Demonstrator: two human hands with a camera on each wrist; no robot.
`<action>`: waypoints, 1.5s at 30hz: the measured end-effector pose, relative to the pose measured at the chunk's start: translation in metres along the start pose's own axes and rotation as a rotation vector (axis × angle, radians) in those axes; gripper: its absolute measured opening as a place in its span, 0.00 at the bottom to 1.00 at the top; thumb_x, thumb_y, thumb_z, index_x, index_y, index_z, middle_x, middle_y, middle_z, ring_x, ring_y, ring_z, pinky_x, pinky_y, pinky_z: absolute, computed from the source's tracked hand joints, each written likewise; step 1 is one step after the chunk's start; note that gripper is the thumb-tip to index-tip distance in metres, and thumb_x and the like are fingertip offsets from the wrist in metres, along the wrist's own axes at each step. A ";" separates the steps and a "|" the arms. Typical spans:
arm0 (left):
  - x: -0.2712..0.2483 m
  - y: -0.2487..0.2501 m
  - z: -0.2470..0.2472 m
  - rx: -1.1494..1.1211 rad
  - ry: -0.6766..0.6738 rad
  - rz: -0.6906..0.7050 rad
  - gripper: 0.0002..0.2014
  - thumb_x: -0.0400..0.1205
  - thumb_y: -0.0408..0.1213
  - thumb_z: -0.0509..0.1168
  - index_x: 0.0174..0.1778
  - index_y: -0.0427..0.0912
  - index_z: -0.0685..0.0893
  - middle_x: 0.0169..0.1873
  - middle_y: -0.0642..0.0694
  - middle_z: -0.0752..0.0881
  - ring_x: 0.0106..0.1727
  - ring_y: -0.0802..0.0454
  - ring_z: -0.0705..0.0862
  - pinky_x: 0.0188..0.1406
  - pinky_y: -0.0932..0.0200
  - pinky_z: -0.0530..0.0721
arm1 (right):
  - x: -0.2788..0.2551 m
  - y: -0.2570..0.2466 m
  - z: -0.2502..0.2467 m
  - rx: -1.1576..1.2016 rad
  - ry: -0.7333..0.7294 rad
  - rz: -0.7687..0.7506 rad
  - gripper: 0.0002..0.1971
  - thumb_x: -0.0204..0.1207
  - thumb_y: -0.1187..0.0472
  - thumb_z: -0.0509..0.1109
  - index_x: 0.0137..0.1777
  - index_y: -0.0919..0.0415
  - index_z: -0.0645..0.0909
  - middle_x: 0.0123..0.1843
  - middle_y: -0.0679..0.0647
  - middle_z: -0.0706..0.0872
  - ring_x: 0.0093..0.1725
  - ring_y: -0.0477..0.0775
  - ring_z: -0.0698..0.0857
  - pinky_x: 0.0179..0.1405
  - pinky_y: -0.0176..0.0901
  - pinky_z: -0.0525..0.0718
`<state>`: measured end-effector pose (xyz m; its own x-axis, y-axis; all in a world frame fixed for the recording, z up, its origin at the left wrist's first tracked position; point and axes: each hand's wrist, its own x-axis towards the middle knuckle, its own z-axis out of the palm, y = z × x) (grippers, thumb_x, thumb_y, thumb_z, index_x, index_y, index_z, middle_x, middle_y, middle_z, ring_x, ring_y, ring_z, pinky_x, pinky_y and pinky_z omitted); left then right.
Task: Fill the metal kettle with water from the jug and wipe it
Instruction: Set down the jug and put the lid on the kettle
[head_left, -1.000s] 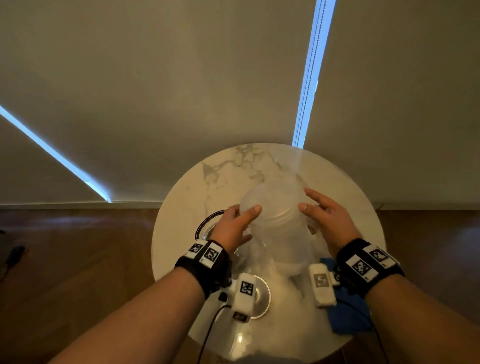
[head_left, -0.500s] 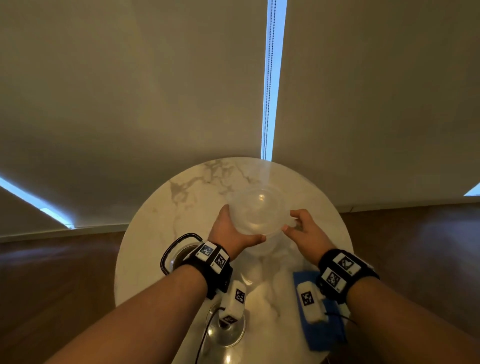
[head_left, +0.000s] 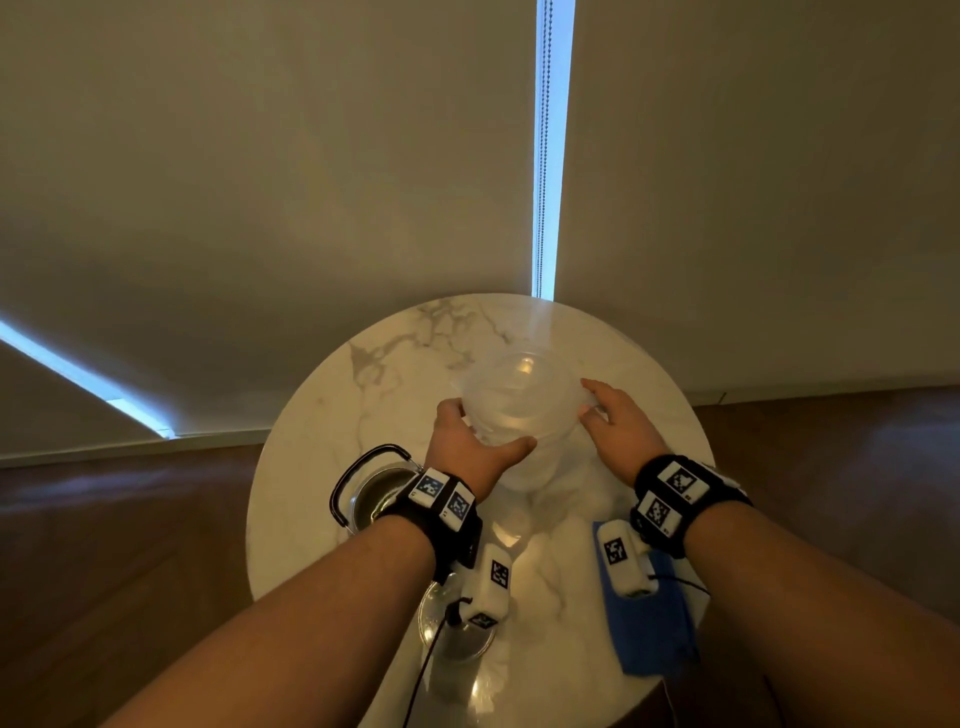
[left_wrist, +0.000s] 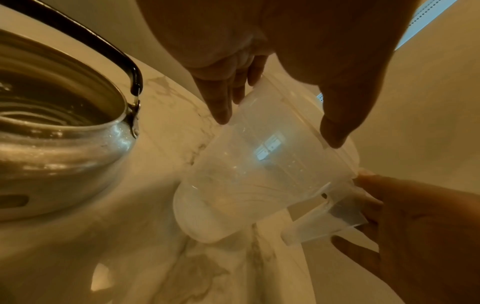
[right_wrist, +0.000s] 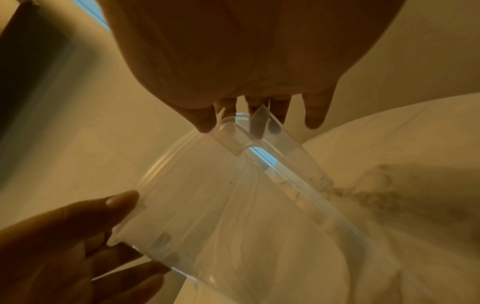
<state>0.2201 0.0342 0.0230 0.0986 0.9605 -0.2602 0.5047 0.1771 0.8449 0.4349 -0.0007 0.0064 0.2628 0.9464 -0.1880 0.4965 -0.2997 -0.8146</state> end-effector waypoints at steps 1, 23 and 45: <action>-0.001 0.000 -0.002 0.011 -0.009 0.008 0.48 0.65 0.51 0.87 0.76 0.48 0.68 0.69 0.50 0.81 0.61 0.56 0.80 0.56 0.58 0.81 | -0.001 0.001 0.000 -0.066 0.040 -0.015 0.23 0.85 0.52 0.63 0.79 0.50 0.72 0.74 0.59 0.75 0.74 0.60 0.73 0.74 0.49 0.68; -0.151 -0.211 -0.108 0.643 -0.435 0.031 0.16 0.79 0.57 0.63 0.61 0.61 0.83 0.55 0.66 0.84 0.58 0.66 0.81 0.62 0.62 0.82 | -0.117 0.031 0.199 -0.563 -0.591 -0.230 0.13 0.75 0.53 0.65 0.59 0.42 0.79 0.58 0.45 0.81 0.53 0.53 0.84 0.46 0.46 0.83; 0.009 -0.180 -0.170 0.573 -0.181 0.303 0.45 0.65 0.59 0.78 0.79 0.55 0.71 0.85 0.48 0.62 0.85 0.47 0.57 0.79 0.44 0.74 | -0.049 -0.104 0.234 -0.453 -0.153 -0.157 0.14 0.77 0.52 0.67 0.63 0.45 0.81 0.59 0.45 0.84 0.58 0.51 0.81 0.53 0.45 0.82</action>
<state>-0.0155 0.0475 -0.0520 0.4246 0.8898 -0.1671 0.8025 -0.2844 0.5245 0.1772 0.0127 -0.0280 0.0490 0.9809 -0.1885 0.8385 -0.1429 -0.5258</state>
